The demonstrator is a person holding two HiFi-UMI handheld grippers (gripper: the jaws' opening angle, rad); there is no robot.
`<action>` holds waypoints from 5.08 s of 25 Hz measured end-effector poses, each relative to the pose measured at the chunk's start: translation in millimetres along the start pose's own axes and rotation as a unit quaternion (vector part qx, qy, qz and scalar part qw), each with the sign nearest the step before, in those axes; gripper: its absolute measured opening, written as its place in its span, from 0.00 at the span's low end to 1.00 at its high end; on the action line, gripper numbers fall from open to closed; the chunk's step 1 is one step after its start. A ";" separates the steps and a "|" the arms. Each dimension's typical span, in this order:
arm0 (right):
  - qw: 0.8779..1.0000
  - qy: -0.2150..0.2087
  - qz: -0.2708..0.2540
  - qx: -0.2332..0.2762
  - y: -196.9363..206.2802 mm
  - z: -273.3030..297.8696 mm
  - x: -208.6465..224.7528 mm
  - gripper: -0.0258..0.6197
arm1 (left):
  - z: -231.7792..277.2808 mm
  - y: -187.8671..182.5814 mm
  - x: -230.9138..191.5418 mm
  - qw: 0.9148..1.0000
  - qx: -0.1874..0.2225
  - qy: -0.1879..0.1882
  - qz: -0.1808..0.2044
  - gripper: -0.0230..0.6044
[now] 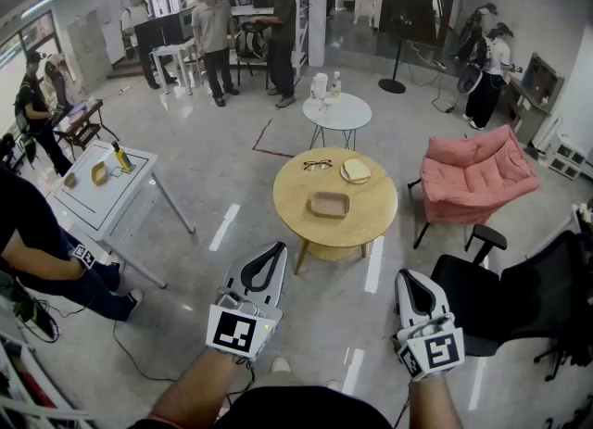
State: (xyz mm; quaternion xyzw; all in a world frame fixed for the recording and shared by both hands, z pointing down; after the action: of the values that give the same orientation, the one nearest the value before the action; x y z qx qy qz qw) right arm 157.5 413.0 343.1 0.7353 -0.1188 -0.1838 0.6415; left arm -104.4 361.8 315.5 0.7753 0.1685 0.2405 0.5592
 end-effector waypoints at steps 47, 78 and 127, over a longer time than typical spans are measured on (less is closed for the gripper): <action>0.999 0.026 0.009 -0.038 45.9 156.4 38.0 0.06 | 101.1 99.1 -127.6 0.999 -0.044 0.015 -0.011 0.06; 0.998 -0.047 0.024 -0.040 74.3 246.9 193.8 0.06 | 249.5 141.1 -100.7 0.997 -0.070 -0.032 -0.023 0.06; 0.999 -0.009 0.038 -0.038 82.6 386.4 170.8 0.06 | 319.0 175.6 -218.4 0.997 -0.062 0.029 -0.016 0.06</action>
State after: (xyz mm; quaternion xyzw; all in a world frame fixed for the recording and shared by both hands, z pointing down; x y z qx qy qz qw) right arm 153.6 -17.1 362.2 0.7038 -0.1450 -0.1702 0.6743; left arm -107.4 -60.6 359.1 0.7288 0.1818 0.2644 0.6049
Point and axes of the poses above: the fingertips, and each gripper's own axes: z forward along the fingers, x to its right, y out of its underside, the point moved 6 cm from there along -z, backward along the fingers, and after that the axes turned 8 degrees about x, right-handed, at the moved point
